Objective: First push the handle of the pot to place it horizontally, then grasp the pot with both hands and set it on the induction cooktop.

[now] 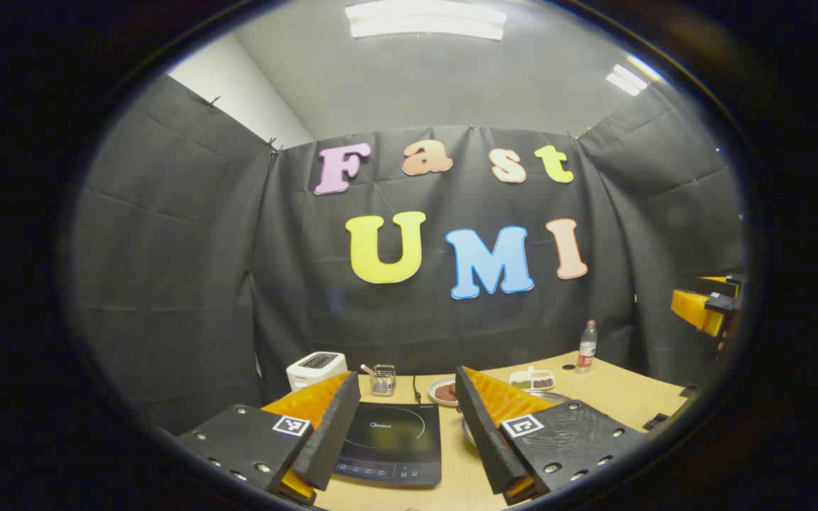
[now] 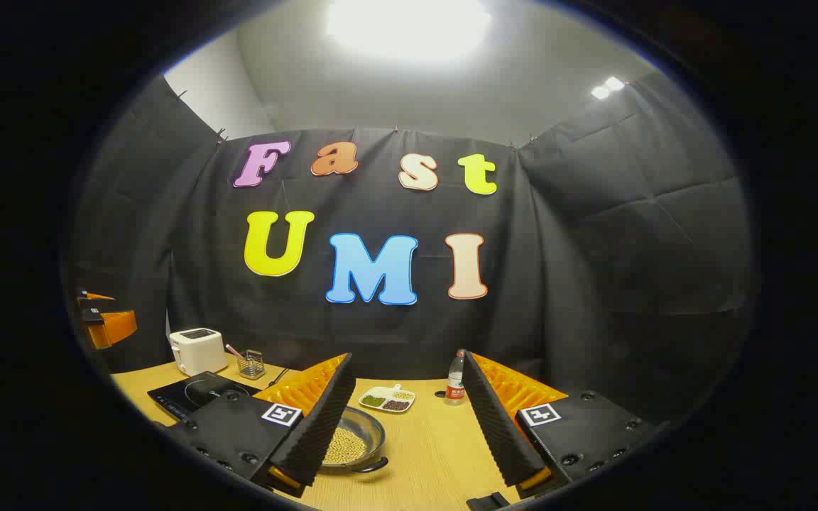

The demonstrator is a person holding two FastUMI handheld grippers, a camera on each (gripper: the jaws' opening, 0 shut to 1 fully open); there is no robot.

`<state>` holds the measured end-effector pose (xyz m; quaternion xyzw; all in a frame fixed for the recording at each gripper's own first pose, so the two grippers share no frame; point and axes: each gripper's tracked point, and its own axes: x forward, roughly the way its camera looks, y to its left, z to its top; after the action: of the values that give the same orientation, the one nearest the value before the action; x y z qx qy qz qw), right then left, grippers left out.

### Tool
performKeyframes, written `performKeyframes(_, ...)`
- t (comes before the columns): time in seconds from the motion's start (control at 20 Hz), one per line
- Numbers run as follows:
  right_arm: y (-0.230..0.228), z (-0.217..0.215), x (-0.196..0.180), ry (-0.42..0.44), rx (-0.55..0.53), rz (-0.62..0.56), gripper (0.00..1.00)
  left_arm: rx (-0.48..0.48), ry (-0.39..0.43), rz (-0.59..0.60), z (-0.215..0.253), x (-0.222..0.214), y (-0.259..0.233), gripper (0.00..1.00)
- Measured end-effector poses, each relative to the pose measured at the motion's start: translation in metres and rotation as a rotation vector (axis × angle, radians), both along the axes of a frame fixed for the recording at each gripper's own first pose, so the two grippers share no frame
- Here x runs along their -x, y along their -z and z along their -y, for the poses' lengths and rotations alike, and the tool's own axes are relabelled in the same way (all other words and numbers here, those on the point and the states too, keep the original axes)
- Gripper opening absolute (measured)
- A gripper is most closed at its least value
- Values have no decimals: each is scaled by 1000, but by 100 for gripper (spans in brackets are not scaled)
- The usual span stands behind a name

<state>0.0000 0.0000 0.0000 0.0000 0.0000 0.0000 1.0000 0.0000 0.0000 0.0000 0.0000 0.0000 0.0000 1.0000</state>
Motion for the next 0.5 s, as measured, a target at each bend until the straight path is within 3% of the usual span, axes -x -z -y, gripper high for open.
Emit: performKeyframes(0.5,4,2,2,3,0,-16,94,20,-4,-7,-1,3,2,82)
